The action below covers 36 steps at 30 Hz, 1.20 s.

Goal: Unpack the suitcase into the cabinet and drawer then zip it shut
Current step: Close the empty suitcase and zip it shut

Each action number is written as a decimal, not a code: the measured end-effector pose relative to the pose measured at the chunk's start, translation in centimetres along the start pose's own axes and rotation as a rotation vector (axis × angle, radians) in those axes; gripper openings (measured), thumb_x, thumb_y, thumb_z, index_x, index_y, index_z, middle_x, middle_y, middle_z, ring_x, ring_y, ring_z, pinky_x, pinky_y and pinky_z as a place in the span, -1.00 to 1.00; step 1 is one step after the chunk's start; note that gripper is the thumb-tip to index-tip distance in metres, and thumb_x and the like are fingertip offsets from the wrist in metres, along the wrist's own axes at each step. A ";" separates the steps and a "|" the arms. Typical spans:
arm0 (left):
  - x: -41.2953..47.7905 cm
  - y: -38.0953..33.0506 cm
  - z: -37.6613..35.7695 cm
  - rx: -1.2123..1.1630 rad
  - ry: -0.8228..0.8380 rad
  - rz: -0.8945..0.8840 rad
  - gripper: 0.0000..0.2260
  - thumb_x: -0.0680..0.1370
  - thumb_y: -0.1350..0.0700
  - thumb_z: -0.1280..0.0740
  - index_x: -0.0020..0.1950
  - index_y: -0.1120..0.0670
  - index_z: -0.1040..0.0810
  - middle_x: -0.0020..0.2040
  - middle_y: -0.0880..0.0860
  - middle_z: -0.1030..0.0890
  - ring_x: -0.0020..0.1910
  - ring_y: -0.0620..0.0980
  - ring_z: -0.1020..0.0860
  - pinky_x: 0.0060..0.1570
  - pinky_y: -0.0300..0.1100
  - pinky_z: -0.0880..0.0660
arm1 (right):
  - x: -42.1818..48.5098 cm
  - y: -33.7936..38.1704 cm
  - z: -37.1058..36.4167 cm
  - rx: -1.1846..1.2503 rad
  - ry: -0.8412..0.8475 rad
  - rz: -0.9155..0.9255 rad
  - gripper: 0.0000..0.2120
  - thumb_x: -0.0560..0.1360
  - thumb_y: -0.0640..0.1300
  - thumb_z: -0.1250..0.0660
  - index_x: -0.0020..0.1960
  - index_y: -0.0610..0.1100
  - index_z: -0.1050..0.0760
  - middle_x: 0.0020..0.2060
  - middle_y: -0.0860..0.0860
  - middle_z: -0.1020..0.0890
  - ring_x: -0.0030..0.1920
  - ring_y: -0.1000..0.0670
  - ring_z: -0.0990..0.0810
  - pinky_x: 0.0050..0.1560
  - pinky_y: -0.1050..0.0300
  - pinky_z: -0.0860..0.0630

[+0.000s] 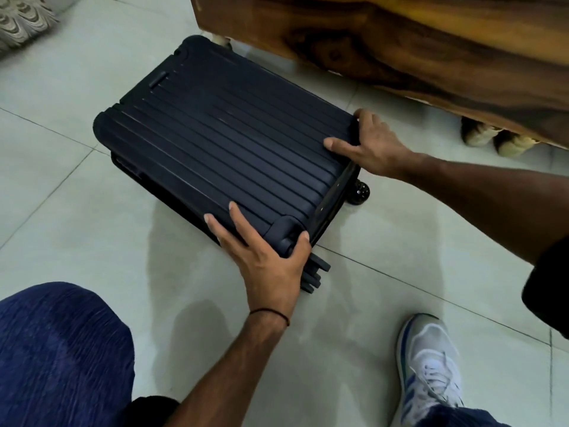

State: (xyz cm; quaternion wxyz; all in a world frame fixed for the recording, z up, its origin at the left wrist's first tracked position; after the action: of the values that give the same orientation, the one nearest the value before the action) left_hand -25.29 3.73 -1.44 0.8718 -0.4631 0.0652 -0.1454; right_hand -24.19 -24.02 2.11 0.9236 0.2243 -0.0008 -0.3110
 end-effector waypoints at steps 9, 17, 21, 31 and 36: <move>7.5 2.3 5.4 0.072 0.112 0.007 0.00 0.35 0.15 -0.54 0.61 0.01 0.04 0.60 0.08 0.24 0.51 -0.18 0.06 0.19 -0.69 0.03 | 0.8 0.4 -0.9 0.208 0.103 -0.088 -0.30 0.52 0.44 -0.14 0.30 -0.16 -0.34 0.13 -0.07 -0.47 0.01 -0.05 -0.52 -0.21 0.12 -0.39; 12.2 1.6 8.1 0.591 0.057 -0.077 -0.27 0.44 0.10 -0.37 0.57 0.01 -0.15 0.61 0.07 -0.03 0.57 0.16 0.06 0.48 0.27 0.05 | -1.9 7.8 -6.3 0.613 0.230 -0.218 -0.52 0.65 0.14 -0.16 0.32 -0.21 -0.14 0.05 -0.18 -0.51 -0.04 -0.14 -0.53 -0.12 -0.04 -0.47; 10.1 1.6 6.1 0.679 0.185 -0.312 -0.15 0.42 0.20 -0.38 0.59 -0.15 -0.02 0.61 -0.08 0.08 0.58 0.01 0.15 0.43 0.36 0.21 | -5.6 13.0 -9.4 0.749 0.304 -0.225 -0.54 0.64 0.04 -0.22 0.35 -0.19 -0.13 0.26 -0.16 -0.49 0.23 -0.17 -0.54 0.27 -0.17 -0.50; 9.4 6.6 10.1 0.729 -0.019 -0.201 -0.08 0.39 -0.01 -0.49 0.60 -0.12 0.01 0.62 -0.02 0.13 0.59 0.09 0.12 0.48 0.27 0.04 | -6.6 12.5 -11.8 0.428 0.385 -0.024 -0.54 0.69 0.11 -0.04 0.02 -0.21 -0.54 -0.11 -0.16 -0.69 -0.14 -0.15 -0.66 -0.06 -0.04 -0.60; 8.0 7.2 8.6 0.740 -0.082 -0.215 -0.13 0.44 0.29 -0.39 0.59 -0.15 -0.01 0.62 0.02 0.09 0.58 0.14 0.12 0.40 0.36 -0.14 | -0.6 9.4 -12.7 0.211 0.346 -0.025 -0.58 0.66 -0.08 -0.16 0.46 -0.24 -0.30 0.32 -0.21 -0.51 0.27 -0.20 -0.51 0.14 0.08 -0.43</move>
State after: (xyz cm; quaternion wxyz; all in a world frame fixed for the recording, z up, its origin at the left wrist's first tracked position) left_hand -14.16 11.79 -2.35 0.9617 -0.1271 -0.0753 -0.2309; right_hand -17.43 -11.78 -5.31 0.8773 0.3700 0.1283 -0.2775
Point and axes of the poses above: each hand's wrist, its own x-axis towards the middle knuckle, its own z-axis out of the back of the hand, y = z × x, the point moved 1 cm from there along x, towards the middle knuckle
